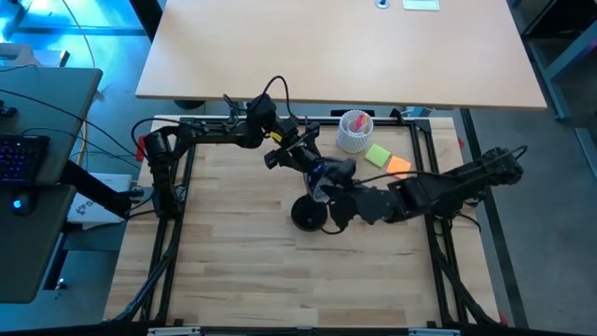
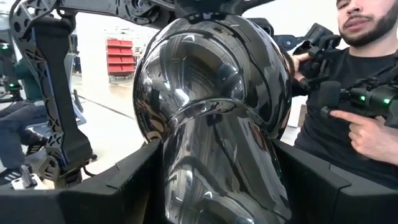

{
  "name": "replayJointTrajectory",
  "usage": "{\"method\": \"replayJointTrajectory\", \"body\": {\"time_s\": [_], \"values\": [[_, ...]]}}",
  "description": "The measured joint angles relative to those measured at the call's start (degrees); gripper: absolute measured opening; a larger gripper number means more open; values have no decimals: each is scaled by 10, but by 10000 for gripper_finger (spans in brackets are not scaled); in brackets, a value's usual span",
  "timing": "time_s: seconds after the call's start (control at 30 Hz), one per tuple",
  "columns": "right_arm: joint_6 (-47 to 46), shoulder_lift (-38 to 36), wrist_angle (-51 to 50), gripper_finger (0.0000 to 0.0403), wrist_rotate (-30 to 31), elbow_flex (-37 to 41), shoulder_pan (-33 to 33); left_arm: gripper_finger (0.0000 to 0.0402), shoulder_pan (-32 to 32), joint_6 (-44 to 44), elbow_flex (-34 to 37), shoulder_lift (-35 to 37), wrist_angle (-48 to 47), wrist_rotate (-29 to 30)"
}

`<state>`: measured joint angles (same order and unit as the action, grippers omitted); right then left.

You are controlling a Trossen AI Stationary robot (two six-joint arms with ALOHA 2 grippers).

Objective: Screw lightbulb
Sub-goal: Insert the lightbulb into the desk lamp

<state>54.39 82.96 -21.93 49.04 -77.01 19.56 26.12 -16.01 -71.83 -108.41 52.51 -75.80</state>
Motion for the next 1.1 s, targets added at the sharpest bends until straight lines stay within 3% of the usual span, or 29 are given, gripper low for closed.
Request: {"method": "replayJointTrajectory", "body": {"time_s": [0.33,0.67,0.8,1.1], "values": [[-285,0,2,268,18,0,-11,264,-3,-2,0,0,2,8],[-744,0,12,268,49,0,-26,264,-3,7,0,-1,2,15],[-763,0,21,268,58,0,-24,264,-3,9,0,-1,3,11],[-643,1,40,267,67,2,2,264,11,17,-1,-1,8,-43]]}}
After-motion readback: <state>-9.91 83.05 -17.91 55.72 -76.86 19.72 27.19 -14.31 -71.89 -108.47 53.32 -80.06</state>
